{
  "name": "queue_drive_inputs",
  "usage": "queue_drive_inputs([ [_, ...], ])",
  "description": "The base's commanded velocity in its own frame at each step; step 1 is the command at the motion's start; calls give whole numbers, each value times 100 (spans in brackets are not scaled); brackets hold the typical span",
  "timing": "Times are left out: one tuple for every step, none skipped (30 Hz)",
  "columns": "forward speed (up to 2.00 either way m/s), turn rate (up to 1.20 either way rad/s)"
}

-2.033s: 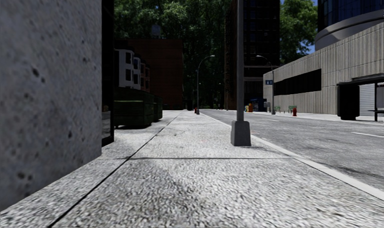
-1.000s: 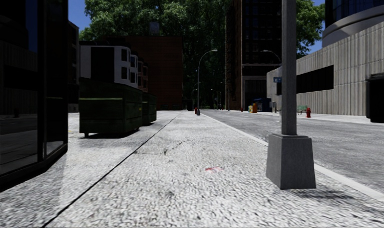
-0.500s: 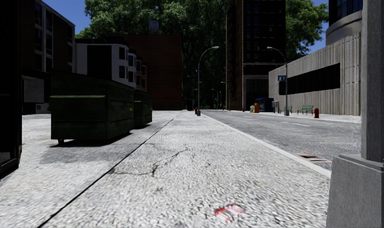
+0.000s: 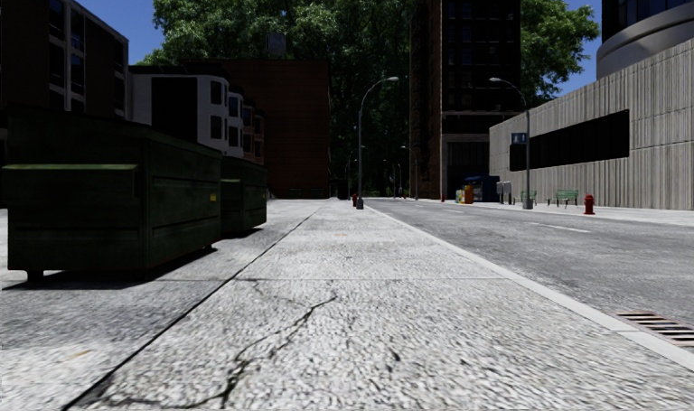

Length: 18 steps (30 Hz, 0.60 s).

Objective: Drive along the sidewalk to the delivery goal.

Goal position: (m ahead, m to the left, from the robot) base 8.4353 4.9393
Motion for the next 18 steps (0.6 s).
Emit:
queue_drive_inputs([
  [200,0],
  [200,0],
  [200,0],
  [200,0],
  [200,0],
  [200,0],
  [200,0],
  [200,0],
  [200,0],
  [200,0],
  [200,0],
  [200,0],
  [200,0],
  [200,0],
  [200,0],
  [200,0],
  [200,0],
  [200,0],
])
